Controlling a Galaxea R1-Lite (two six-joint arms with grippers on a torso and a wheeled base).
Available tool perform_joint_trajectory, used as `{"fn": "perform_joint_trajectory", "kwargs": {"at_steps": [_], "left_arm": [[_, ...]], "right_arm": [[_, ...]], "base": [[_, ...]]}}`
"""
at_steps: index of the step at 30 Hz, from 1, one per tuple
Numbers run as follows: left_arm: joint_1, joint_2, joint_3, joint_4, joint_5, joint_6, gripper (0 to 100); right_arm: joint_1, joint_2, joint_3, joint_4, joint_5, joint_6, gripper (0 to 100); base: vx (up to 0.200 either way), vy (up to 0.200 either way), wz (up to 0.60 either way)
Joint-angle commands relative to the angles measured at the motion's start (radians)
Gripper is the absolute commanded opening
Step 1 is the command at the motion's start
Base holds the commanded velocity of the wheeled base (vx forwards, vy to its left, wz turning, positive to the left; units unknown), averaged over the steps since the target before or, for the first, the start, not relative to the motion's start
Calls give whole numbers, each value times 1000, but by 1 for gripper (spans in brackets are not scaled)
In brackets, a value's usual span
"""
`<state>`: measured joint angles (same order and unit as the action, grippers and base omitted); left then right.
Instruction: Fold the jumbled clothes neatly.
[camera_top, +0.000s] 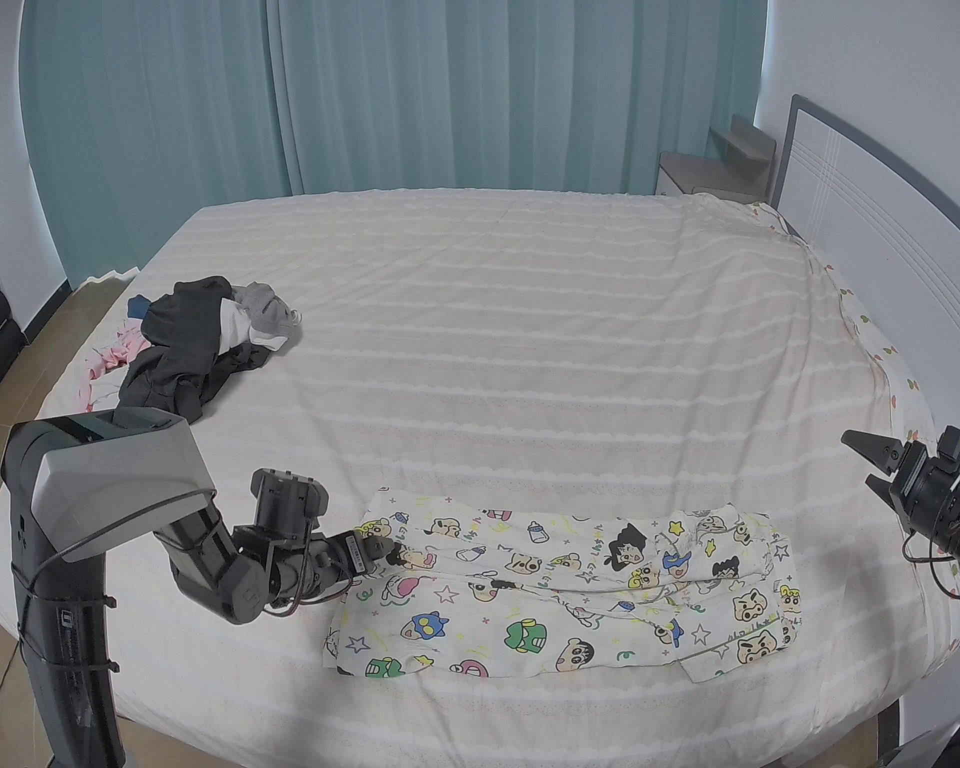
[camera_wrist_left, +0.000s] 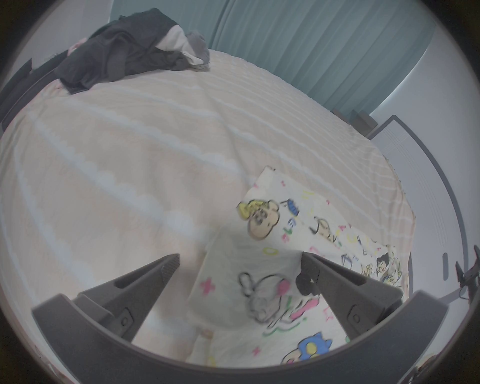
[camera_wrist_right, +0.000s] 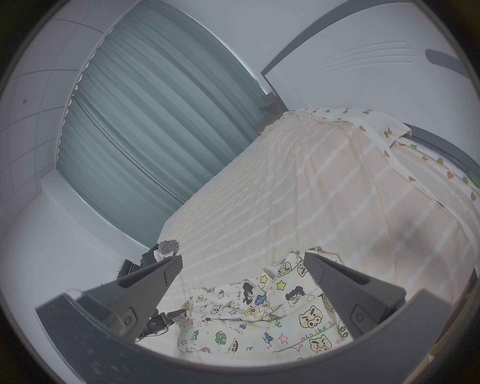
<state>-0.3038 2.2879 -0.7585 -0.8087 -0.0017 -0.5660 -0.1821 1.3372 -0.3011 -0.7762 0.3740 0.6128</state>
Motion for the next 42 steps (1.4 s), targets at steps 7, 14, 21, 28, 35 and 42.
{"fn": "perform_joint_trajectory", "kwargs": {"at_steps": [7, 14, 21, 28, 35, 42], "left_arm": [[5, 44, -122, 112, -113, 18, 100], [6, 82, -122, 108, -113, 75, 100], [-3, 82, -128, 105, -116, 74, 100], [-40, 82, -117, 105, -118, 66, 100], [-60, 84, -131, 105, -116, 41, 0], [-55, 84, -125, 106, -107, 41, 0]], "right_arm": [[1, -78, 13, 2, 8, -10, 100], [15, -76, 26, 2, 8, -28, 100], [18, -75, 28, 2, 8, -28, 100], [24, -67, 34, 2, 8, -28, 100], [30, -67, 36, 2, 8, -28, 100], [32, -67, 37, 2, 8, -28, 100]], "base": [[0, 0, 0], [0, 0, 0], [0, 0, 0], [0, 0, 0], [0, 0, 0], [0, 0, 0]]}}
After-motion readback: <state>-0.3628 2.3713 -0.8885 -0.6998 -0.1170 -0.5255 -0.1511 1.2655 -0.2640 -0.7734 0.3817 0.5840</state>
